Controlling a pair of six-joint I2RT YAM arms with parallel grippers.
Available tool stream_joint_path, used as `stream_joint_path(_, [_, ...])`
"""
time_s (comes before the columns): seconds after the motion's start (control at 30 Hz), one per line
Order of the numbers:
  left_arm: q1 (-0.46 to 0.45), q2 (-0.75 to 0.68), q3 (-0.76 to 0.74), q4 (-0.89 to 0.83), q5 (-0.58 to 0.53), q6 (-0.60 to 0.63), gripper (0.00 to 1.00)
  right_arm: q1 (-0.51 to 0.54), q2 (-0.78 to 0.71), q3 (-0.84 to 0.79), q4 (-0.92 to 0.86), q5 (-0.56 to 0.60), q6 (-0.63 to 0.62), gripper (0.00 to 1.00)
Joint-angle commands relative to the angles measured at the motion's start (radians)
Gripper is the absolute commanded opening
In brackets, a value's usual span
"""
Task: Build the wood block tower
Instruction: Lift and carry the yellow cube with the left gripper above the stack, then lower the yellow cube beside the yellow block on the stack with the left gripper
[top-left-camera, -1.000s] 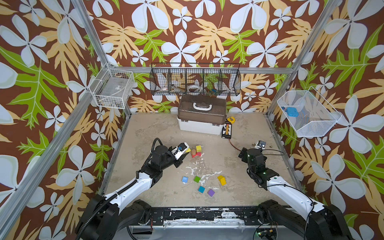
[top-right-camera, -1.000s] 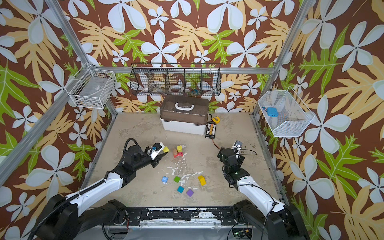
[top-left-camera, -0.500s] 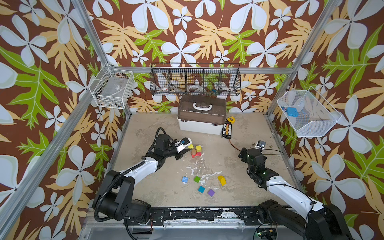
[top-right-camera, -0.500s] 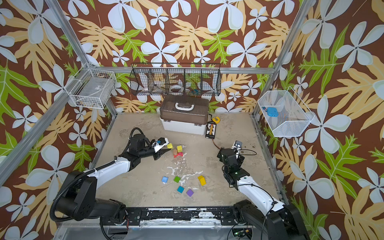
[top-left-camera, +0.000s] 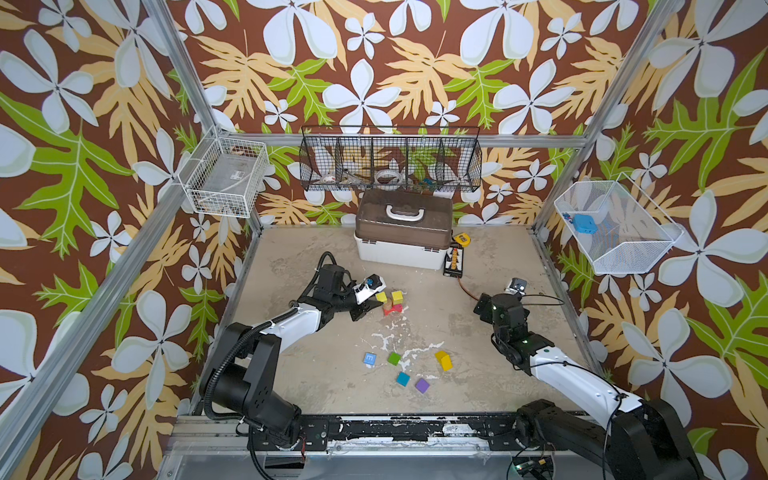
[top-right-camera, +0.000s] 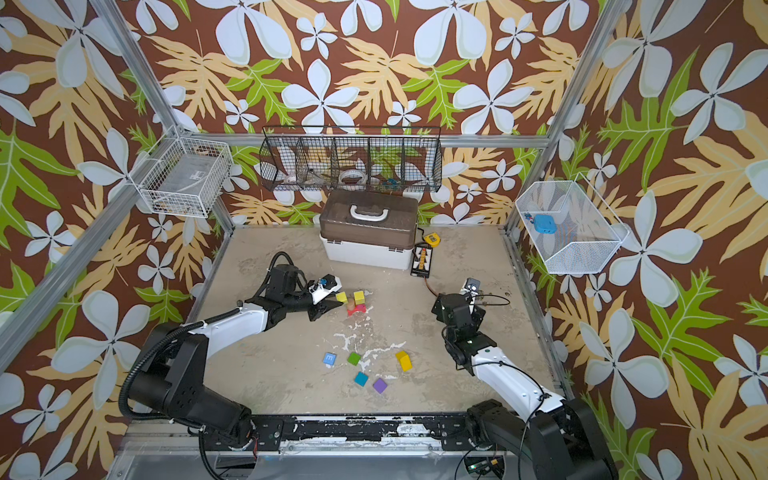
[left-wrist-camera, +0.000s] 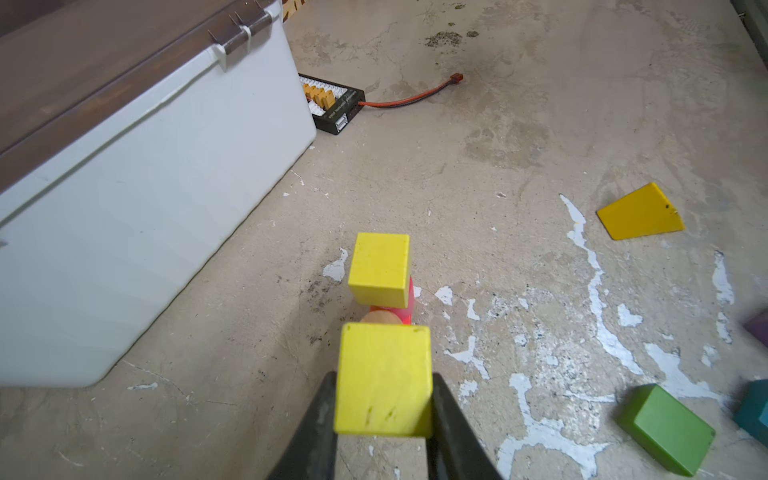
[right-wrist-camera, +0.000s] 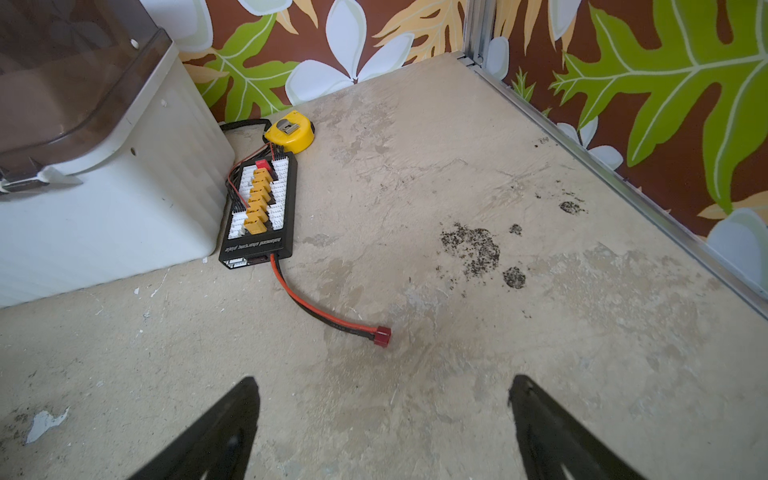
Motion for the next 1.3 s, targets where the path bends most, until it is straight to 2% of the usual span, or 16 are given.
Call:
stream_joint_path(0.0, [0.003, 0.014, 0.019, -0.028, 0.043, -0.006, 0.0, 0.001, -0.002, 0.003, 0.009, -0.001, -0.004, 0.94])
stream_joint_path(1.27, [-0.011, 0.136, 0.124, -0.101, 0.063, -0.028, 0.0, 0.001, 0.008, 0.009, 0.004, -0.003, -0.004, 0.94])
